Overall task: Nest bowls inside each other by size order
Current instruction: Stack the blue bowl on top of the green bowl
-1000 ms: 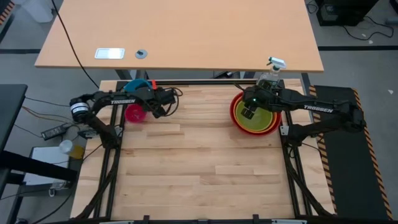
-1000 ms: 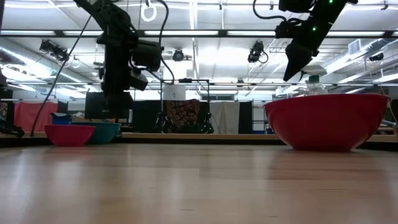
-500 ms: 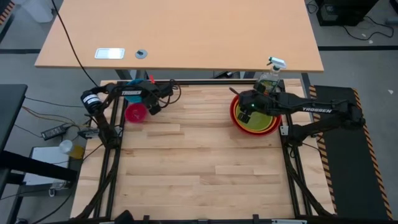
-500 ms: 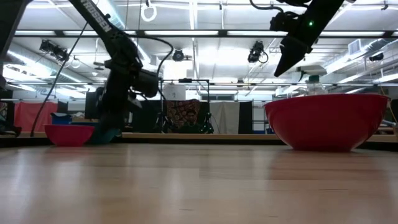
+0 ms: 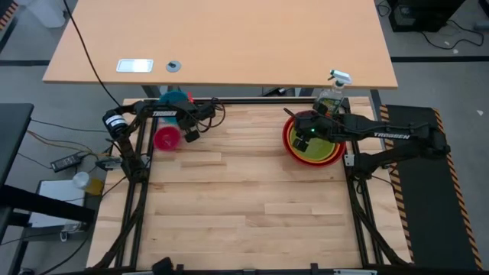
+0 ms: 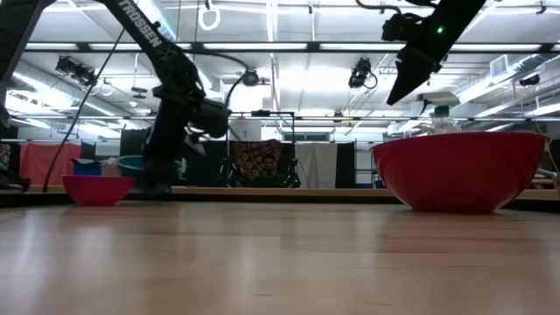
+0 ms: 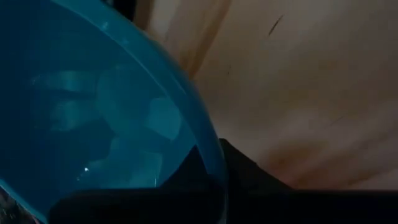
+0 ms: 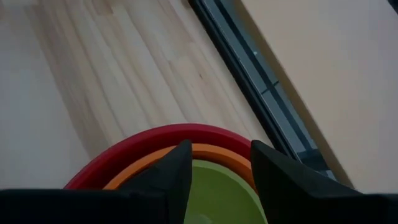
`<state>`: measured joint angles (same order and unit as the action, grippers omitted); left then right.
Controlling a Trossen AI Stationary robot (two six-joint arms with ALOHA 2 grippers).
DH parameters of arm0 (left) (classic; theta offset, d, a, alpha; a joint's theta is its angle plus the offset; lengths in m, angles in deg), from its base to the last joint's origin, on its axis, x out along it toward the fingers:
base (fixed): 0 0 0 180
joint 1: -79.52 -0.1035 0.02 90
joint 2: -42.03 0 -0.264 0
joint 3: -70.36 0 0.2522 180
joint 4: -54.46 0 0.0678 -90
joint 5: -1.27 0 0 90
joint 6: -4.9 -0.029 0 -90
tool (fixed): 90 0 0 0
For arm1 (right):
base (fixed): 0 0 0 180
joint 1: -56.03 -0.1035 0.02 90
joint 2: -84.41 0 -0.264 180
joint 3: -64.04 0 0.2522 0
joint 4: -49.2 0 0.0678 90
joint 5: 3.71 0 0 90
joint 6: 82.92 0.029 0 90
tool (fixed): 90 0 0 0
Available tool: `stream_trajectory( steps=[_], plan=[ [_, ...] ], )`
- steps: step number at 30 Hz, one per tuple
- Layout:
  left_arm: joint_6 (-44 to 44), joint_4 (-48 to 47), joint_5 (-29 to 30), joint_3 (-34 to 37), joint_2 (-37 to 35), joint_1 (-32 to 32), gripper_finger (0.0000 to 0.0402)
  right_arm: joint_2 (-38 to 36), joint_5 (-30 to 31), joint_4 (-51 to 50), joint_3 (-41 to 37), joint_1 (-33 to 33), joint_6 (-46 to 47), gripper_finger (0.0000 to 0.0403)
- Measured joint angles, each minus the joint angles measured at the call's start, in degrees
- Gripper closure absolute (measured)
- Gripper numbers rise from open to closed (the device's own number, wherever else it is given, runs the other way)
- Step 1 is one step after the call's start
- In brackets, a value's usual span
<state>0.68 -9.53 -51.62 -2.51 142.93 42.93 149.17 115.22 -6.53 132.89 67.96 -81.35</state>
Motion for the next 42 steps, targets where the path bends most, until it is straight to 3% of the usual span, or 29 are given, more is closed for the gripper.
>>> stream_trajectory(
  steps=[3,6,12,17,25,33,42],
  plan=[
    [-6.99,1.86,0.04,-2.31,-0.02,3.75,0.0395,-2.75,-1.55,-0.97,0.0,0.01,1.67,0.0233],
    [-21.37,6.62,-4.17,-5.0,-0.02,9.54,0.0396,-5.42,-5.92,-1.89,0.0,0.02,4.72,0.0233],
    [-52.19,25.96,-8.2,-8.22,-0.02,23.03,0.0396,-8.18,-9.73,-9.33,0.0,-1.65,11.06,0.0233],
    [-66.5,38.58,-13.27,-11.32,-0.02,28.32,0.0396,-9.6,-11.12,-12.83,0.0,-5.72,12.96,0.0233],
    [-69.09,40.69,-23.34,-23.4,2.82,29.04,0.0396,-14.45,-5.16,-17.99,0.0,-11.04,24.39,0.0233],
    [-69.52,36.35,-29.45,-39.33,16.58,28.98,0.0396,-22.9,-4.36,-6.59,0.0,-15.58,18.9,0.0233],
    [-65.34,38.5,-37.48,-57.6,31.76,28.34,0.0396,-29.02,-1.76,3.8,0.04,-16.0,12.28,0.0233]
  ],
)
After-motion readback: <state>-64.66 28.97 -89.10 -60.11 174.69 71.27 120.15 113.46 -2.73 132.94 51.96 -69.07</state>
